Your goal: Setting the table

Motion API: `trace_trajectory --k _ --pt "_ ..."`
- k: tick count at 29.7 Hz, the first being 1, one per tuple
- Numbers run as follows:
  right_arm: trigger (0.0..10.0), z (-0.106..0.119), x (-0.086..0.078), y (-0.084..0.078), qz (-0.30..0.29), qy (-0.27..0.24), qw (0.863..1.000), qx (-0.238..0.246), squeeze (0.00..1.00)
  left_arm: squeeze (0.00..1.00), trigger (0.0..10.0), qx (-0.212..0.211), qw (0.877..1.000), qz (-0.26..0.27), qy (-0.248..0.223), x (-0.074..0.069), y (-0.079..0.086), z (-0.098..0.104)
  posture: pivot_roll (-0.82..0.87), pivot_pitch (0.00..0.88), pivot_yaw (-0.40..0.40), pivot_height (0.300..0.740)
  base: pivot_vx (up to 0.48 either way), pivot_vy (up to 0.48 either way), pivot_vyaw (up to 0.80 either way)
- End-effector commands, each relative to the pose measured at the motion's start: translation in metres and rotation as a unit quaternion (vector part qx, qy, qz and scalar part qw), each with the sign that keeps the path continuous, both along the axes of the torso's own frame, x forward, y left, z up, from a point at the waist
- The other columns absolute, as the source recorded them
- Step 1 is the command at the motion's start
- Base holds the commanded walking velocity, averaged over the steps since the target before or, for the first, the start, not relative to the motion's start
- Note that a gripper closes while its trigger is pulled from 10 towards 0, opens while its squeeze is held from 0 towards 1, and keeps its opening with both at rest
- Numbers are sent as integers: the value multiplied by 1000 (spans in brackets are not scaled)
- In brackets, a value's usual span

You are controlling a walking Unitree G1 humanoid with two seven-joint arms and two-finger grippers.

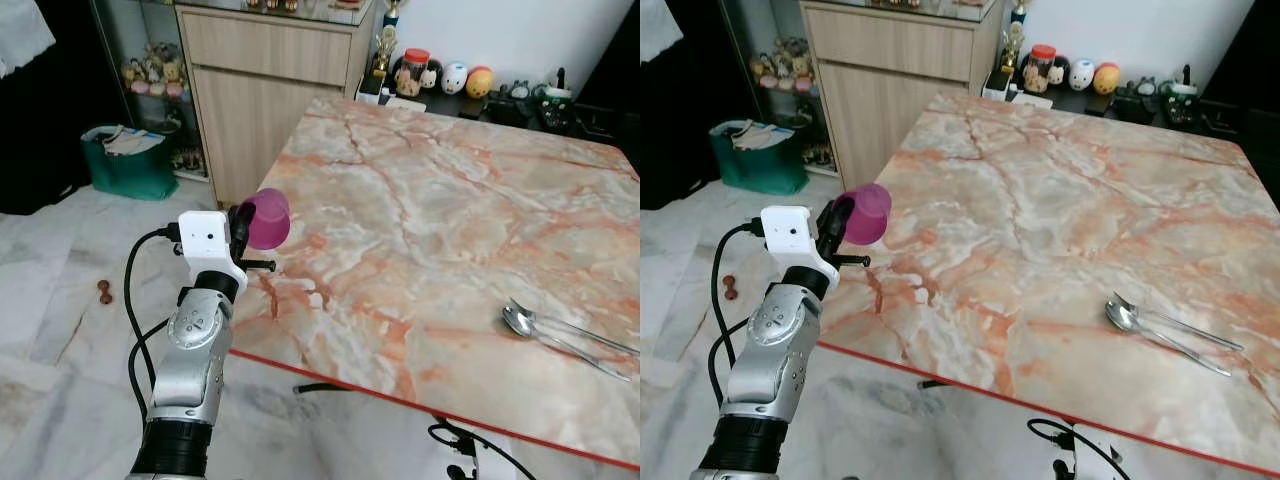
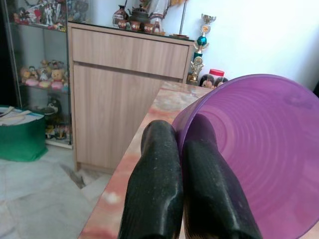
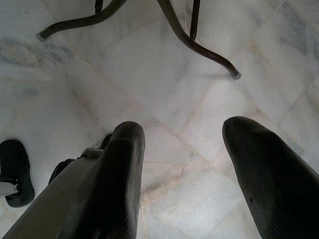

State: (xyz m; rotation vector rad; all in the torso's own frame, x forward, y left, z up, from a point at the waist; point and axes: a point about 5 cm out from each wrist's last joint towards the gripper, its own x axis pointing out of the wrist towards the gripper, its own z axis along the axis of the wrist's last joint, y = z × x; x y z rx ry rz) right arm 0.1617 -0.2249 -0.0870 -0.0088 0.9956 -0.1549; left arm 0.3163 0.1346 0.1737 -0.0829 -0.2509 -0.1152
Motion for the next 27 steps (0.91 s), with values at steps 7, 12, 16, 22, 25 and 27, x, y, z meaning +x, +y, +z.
trace_trajectory --k 7,12,16,22,25,27 --pt "10000 0 -2 -3 1 2 1000 -4 0 0 10000 1 1000 -9 -12 0 -3 4 198 0 -98 707 -257 0 0" --pt "10000 -1 -3 -3 2 3 1000 -3 0 0 10000 1 1000 -14 -12 0 -3 4 199 0 -98 707 -261 0 0" --pt "10000 -1 -3 -2 2 4 1000 -2 0 0 10000 5 1000 -16 -11 0 -3 3 197 0 -95 707 -267 0 0" --pt "10000 -1 -4 -2 2 4 1000 -2 0 0 10000 10 1000 -18 -2 1 -2 1 198 0 -95 707 0 0 0" --pt "10000 -1 -3 -3 3 5 1000 -3 0 0 10000 8 1000 -29 3 0 -4 -1 201 0 -100 707 0 0 0" --pt "10000 -1 -3 -3 2 5 1000 -3 0 0 10000 8 999 -32 4 -1 -5 -2 199 0 -100 707 0 0 0"
